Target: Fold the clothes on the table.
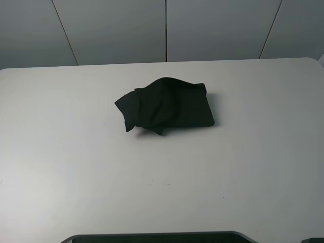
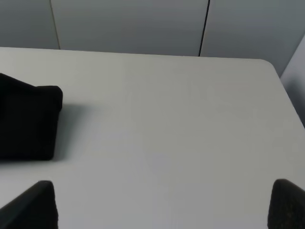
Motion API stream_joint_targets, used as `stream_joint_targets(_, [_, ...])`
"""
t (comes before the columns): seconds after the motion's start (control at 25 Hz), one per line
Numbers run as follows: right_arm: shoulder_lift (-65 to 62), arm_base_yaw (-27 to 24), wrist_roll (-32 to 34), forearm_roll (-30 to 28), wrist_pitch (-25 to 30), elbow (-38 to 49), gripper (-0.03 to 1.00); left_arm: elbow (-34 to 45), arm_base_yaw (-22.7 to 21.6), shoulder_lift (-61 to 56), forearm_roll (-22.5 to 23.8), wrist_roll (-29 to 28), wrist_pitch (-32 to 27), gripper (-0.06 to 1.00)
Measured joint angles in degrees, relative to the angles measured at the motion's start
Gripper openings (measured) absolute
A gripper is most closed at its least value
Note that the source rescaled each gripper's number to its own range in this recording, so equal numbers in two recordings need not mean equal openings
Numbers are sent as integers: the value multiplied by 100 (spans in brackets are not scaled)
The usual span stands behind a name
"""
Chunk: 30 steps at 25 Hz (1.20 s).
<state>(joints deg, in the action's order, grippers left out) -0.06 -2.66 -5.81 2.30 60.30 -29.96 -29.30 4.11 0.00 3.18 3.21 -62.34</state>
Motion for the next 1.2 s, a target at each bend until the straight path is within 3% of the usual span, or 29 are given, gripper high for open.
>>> stream_joint_targets(0.2, [0, 0, 0, 204, 170, 49, 95, 0, 0, 0, 0, 0, 0, 87])
stream_joint_targets(1.2, [0, 0, 49, 34, 211, 49, 95, 0, 0, 0, 0, 0, 0, 87])
